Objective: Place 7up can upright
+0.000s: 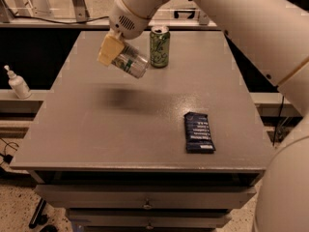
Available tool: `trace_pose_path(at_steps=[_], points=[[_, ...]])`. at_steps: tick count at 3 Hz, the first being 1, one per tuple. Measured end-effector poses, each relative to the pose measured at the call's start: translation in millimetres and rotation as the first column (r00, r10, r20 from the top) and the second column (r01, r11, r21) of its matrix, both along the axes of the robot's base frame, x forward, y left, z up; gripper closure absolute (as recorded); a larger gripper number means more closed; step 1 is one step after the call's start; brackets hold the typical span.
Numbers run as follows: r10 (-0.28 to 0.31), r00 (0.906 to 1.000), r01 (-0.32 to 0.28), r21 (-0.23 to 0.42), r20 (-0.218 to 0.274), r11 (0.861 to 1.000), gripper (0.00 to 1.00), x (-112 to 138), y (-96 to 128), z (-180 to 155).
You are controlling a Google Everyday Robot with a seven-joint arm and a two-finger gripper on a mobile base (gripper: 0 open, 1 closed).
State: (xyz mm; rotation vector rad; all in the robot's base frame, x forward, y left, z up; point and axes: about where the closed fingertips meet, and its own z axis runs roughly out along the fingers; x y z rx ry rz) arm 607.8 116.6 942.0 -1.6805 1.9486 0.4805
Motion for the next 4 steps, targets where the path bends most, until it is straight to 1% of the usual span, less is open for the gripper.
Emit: trace_pose_path(at_steps=[1, 2, 3, 4], points=[[0.009, 0.9993, -0.003, 0.178, -0.036, 0.984, 1.00, -4, -4, 18], [0.017, 0.9983, 0.006, 0.375, -0.057, 0.927, 1.00, -9, -13, 26], [0.012, 0.9992, 0.010, 0.533, -0.037, 0.846, 1.00, -15, -26, 28], [0.000, 1.0000, -0.006, 0.637, 0.009, 0.771, 1.00, -18, -42, 26]])
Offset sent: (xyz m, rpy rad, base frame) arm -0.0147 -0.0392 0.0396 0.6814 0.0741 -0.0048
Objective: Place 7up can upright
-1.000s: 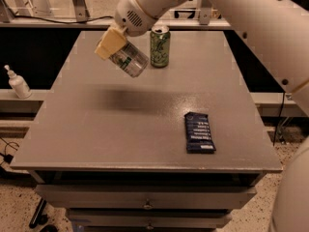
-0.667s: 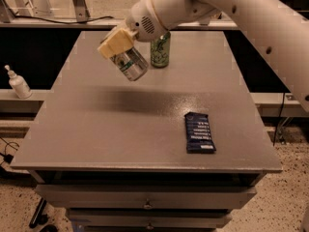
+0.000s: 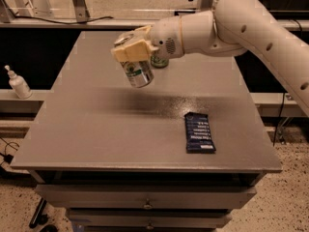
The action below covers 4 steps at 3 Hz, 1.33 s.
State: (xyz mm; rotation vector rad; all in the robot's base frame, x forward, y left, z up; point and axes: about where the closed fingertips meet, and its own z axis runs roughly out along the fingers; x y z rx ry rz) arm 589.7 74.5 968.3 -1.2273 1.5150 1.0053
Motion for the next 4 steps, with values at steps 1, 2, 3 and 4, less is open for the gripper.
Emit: trace_pose_path(at_steps=[1, 2, 3, 4], points=[[0.004, 0.9996, -0.004, 0.008, 0.027, 1.000, 1.00, -2, -2, 4], [0.037, 0.9966, -0.038, 0.007, 0.073, 0.999, 1.00, -11, -5, 12], [0.082, 0.9773, -0.084, 0.000, 0.195, 0.996, 1.00, -25, -17, 25], [0.109, 0.9411, -0.115, 0.001, 0.320, 0.993, 1.00, -30, -35, 32]])
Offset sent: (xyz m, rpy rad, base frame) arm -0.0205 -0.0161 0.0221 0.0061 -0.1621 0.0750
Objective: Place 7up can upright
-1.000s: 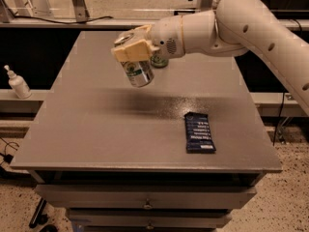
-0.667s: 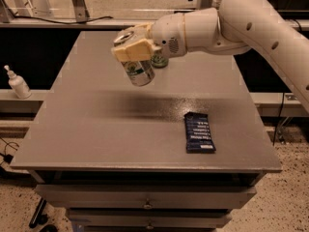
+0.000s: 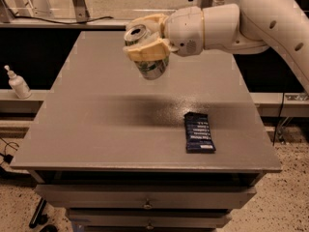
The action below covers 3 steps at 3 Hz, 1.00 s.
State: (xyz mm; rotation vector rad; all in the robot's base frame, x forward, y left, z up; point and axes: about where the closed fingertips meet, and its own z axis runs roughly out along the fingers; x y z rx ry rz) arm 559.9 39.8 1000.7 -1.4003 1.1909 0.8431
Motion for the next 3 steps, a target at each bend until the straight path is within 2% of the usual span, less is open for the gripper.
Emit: trace_pose_path(at_steps=[1, 2, 3], points=[[0.000, 0.9981, -0.004, 0.062, 0.062, 0.998, 1.00, 2, -21, -6], [-0.010, 0.9966, -0.002, 0.145, 0.081, 0.989, 1.00, 8, -37, -21], [-0.028, 0.9970, 0.013, 0.200, 0.072, 0.980, 1.00, 15, -51, -37]])
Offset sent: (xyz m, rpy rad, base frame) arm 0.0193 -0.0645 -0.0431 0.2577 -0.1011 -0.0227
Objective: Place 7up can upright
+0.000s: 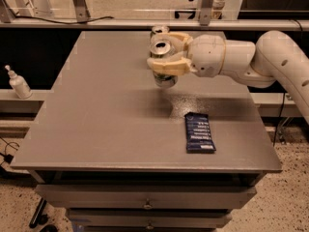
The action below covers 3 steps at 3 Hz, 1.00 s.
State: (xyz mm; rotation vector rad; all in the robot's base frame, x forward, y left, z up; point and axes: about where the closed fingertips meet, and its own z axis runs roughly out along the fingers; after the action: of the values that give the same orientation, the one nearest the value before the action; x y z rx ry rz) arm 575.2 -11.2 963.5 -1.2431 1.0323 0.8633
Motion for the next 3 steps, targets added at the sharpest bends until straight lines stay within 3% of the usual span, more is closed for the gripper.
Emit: trace_pose_path(at_steps=[2, 3], points=[[-0.063, 0.9965, 0.066, 0.057, -0.055, 0.996, 1.00, 8, -29, -26], [-0.086, 0.9907, 0.094, 0.077, -0.106, 0.993, 0.82, 12, -38, -37]])
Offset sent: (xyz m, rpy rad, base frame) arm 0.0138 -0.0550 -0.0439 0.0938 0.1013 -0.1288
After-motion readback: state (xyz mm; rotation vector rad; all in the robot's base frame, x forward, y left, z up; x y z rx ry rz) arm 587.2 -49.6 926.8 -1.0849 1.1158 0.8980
